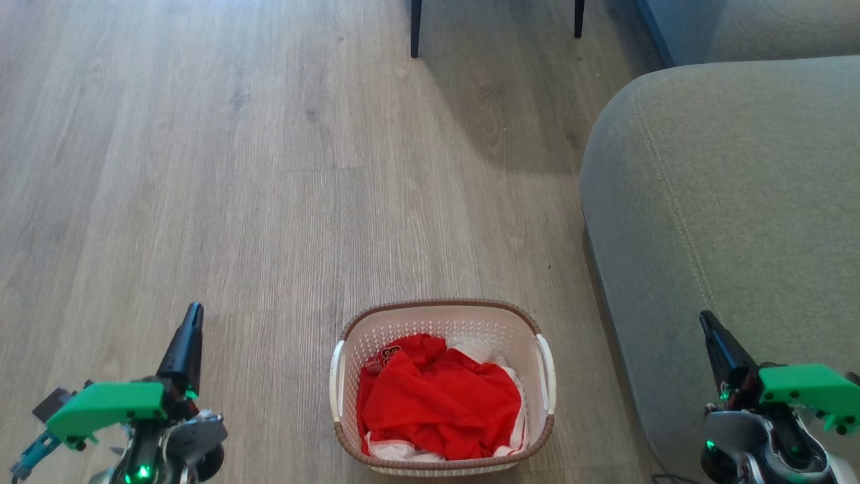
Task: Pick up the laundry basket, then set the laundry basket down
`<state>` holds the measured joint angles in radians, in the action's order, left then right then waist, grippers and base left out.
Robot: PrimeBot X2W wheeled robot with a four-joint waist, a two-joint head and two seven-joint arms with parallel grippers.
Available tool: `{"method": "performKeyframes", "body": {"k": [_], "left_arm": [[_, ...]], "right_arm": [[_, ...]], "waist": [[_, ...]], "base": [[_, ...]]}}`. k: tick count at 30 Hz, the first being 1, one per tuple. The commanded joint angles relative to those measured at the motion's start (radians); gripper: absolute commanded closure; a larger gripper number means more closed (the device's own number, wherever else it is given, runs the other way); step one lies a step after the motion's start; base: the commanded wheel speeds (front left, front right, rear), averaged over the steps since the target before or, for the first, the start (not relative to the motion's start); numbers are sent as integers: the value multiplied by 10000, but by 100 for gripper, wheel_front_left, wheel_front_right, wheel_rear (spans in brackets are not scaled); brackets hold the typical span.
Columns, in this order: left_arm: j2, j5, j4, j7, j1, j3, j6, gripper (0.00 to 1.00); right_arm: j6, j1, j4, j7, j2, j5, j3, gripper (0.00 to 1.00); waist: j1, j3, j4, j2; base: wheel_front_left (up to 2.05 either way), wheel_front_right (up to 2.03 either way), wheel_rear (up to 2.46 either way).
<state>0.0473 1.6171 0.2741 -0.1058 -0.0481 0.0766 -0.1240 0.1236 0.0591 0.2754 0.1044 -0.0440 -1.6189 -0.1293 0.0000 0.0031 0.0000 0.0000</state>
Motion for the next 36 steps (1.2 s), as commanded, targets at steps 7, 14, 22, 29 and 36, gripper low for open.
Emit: {"method": "performKeyframes", "body": {"k": [7, 14, 22, 29, 36], "left_arm": [[43, -79, -291, -68, -599, 364, -67, 100], [41, -81, -291, -70, -599, 366, -67, 100], [-18, -30, 380, 131, 236, -47, 9, 0], [-15, -139, 284, 306, 188, -42, 5, 0], [-12, -75, 258, 511, 91, 42, 1, 0]], "right_arm": [[71, 487, -307, 81, -76, 96, 164, 100], [71, 488, -307, 83, -74, 98, 162, 100], [2, -187, 360, -116, 62, 60, 46, 0], [6, -140, 263, -295, 55, 192, 65, 0], [10, -43, 118, -501, 49, 494, -75, 0]], "waist": [[0, 0, 0, 0], [0, 0, 0, 0], [0, 11, -5, 0], [0, 26, -10, 0], [0, 34, -6, 0]], "base": [[0, 0, 0], [0, 0, 0], [0, 0, 0], [0, 0, 0], [0, 0, 0]]}}
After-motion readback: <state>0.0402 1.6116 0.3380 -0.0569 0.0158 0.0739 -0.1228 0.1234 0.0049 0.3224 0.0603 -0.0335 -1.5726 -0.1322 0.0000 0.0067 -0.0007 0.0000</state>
